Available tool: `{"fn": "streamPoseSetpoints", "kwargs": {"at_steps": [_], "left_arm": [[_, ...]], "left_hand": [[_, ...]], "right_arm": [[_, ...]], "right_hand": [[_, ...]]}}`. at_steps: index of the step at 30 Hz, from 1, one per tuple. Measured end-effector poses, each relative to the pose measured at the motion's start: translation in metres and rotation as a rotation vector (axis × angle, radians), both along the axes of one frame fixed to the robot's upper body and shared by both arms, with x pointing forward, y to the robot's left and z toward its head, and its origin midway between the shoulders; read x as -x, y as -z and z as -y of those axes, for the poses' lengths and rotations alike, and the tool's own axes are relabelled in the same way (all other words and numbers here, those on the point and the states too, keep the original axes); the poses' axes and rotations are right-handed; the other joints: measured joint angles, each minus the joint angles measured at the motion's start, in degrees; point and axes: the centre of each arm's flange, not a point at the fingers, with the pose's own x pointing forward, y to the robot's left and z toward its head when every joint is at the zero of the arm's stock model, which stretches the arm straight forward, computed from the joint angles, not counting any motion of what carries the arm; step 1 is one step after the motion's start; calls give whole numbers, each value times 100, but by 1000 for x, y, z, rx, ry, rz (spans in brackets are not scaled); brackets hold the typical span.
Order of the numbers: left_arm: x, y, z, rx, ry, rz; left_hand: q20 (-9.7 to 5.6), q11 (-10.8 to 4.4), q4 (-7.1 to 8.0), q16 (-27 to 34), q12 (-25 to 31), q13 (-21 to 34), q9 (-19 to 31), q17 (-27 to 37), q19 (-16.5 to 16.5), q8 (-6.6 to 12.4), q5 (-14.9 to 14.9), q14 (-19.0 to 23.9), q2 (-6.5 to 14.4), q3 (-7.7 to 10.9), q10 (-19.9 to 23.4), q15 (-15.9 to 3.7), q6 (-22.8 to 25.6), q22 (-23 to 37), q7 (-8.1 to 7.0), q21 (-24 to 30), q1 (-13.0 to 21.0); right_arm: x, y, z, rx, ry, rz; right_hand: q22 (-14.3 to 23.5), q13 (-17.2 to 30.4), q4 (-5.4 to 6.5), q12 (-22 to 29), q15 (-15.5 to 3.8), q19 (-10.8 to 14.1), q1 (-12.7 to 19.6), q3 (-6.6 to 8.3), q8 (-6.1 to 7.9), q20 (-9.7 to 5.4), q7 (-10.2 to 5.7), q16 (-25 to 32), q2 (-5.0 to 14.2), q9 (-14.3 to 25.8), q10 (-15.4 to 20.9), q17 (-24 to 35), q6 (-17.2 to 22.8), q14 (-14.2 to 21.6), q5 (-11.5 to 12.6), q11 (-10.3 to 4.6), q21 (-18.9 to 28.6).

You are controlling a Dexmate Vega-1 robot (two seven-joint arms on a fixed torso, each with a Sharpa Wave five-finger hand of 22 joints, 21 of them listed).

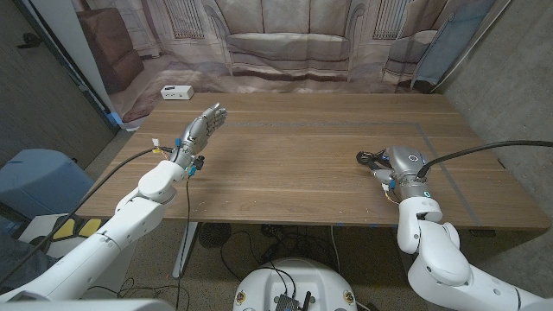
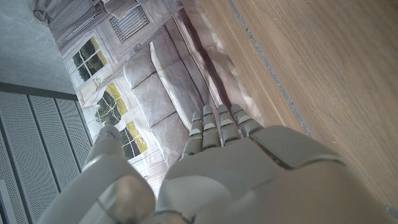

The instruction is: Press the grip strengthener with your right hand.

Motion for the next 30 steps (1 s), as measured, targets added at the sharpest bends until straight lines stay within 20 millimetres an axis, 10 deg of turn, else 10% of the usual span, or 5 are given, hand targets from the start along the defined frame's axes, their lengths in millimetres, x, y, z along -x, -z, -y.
{"fn": "streamPoseSetpoints", "kwargs": {"at_steps": [30], "left_arm": [[-3, -4, -2, -1, -4, 5]], "left_hand": [[0, 0, 0, 0, -34, 0, 0, 0, 0, 0, 0, 0, 0, 0, 0, 0, -1, 0, 1, 0, 0]], "right_arm": [[-4, -4, 0, -7, -26, 66]], "right_hand": [[80, 27, -21, 134, 203, 408, 310, 50, 108, -243, -165, 228, -310, 47, 541, 0, 614, 388, 49, -92, 405]]}}
